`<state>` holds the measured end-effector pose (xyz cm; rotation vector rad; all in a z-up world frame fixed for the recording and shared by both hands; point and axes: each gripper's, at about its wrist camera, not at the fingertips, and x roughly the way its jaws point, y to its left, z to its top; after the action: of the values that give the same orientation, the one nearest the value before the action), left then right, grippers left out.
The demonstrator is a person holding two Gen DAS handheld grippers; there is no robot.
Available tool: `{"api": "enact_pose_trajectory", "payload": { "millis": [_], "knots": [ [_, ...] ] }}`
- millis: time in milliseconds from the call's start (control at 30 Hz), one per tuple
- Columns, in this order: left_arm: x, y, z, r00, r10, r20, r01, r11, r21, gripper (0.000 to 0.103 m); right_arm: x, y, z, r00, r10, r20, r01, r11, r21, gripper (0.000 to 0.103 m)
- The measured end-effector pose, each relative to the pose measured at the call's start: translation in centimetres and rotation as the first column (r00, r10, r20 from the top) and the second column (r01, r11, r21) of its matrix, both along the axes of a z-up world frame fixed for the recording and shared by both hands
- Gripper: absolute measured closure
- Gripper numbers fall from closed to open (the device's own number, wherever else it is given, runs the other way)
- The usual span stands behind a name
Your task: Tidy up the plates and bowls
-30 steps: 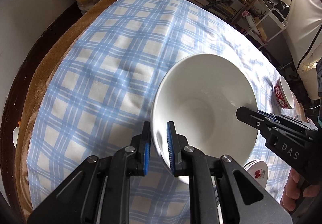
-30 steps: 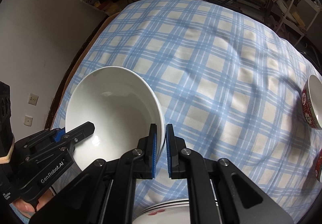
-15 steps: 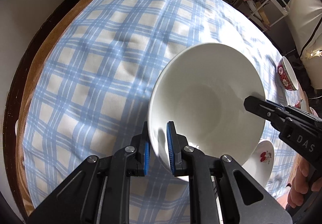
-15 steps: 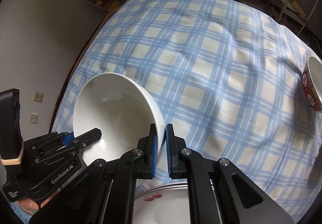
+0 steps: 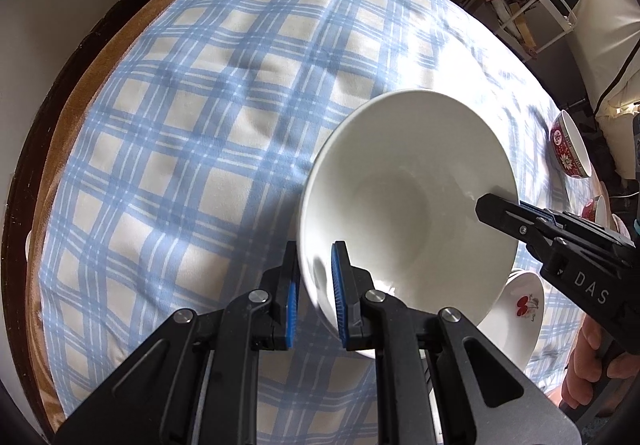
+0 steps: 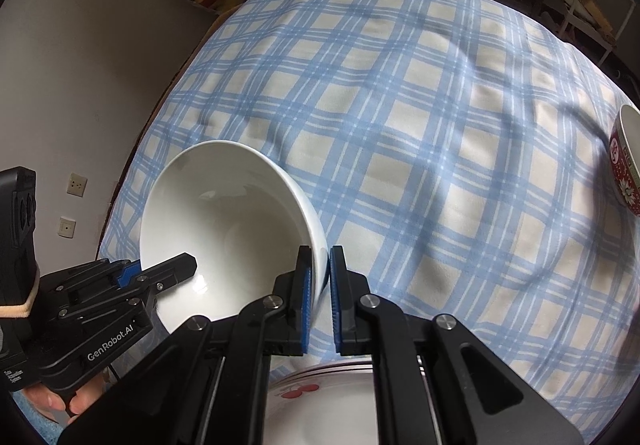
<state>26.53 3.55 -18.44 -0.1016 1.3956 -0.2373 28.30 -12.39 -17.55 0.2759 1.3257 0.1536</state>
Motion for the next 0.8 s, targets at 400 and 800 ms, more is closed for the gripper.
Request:
{"api": "enact_pose_trajectory", "payload": {
  "millis": [400, 800],
  "knots": [
    [0.6, -0.5, 0.3, 0.999, -0.017, 0.046, 0.014, 0.998, 0.066, 0.088, 0.2, 0.1, 0.0, 1.0, -0.004, -0.003, 0.004, 1.0, 0.016, 0.093],
    [0.6, -0.1, 3.2, 0.99, -0.037, 0.136, 0.024, 0.995, 0.093, 0.084, 0.0, -0.9, 2.5, 0.998, -0.019, 0.055, 0.019, 1.0, 0.007, 0.092]
  ]
}}
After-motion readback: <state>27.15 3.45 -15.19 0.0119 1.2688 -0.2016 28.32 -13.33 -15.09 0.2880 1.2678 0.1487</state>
